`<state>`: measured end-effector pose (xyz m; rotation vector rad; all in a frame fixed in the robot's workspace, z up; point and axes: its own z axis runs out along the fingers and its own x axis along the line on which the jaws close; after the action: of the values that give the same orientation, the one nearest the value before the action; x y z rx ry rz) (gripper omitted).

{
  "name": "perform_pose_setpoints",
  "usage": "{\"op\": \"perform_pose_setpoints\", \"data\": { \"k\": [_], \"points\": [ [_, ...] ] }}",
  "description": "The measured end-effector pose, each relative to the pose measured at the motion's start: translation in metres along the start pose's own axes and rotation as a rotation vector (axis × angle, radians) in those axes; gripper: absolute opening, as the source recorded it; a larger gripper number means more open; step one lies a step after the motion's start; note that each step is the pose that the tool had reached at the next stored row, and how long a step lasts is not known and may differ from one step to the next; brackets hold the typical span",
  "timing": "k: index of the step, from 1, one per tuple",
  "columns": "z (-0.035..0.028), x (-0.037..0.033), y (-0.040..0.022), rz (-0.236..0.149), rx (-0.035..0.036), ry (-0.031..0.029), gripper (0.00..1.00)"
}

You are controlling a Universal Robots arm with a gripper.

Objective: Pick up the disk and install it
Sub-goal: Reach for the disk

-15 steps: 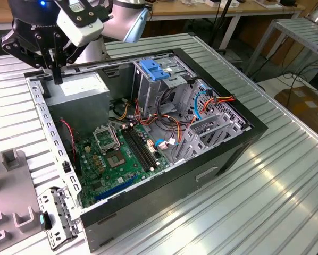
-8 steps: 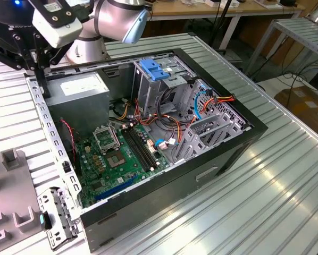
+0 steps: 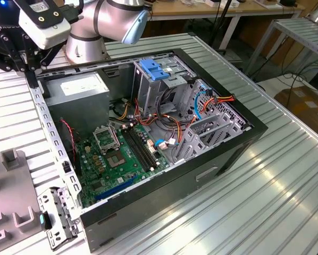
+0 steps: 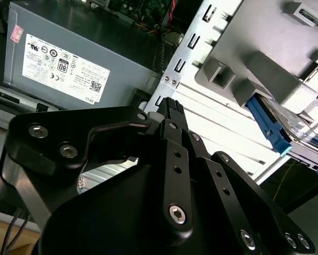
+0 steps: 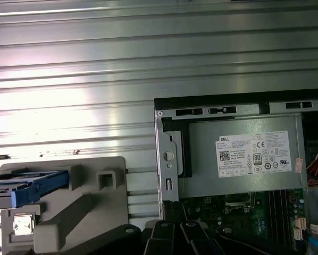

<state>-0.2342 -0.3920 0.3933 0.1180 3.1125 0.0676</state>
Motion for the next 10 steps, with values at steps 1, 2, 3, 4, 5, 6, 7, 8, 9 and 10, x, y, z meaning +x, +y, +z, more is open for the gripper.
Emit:
{"op": "perform_pose_setpoints", "data": {
  "k": [1, 2, 3, 4, 5, 6, 7, 8, 9, 10],
  "points": [
    [0.0000, 0.0000, 0.0000, 0.000, 0.0000, 0.0000, 0.11],
    [0.0000, 0.0002, 0.0000, 0.000, 0.0001, 0.0000, 0.11],
    [0.0000, 0.0010, -0.0001, 0.000, 0.0000, -0.0001, 0.11],
    [-0.0001, 0.0024, -0.0002, 0.000, 0.0000, -0.0001, 0.11],
    [-0.0001, 0.0034, -0.0003, 0.000, 0.0000, 0.0000, 0.11],
    [-0.0001, 0.0045, -0.0003, 0.000, 0.0000, 0.0000, 0.11],
    [-0.0002, 0.0059, -0.0005, 0.000, 0.0000, 0.0000, 0.11],
    [-0.0002, 0.0074, -0.0006, 0.000, 0.0000, 0.0000, 0.11],
    [-0.0003, 0.0086, -0.0006, 0.000, 0.0000, 0.0000, 0.11],
    [-0.0003, 0.0099, -0.0008, 0.000, 0.0001, 0.0000, 0.11]
  ]
}}
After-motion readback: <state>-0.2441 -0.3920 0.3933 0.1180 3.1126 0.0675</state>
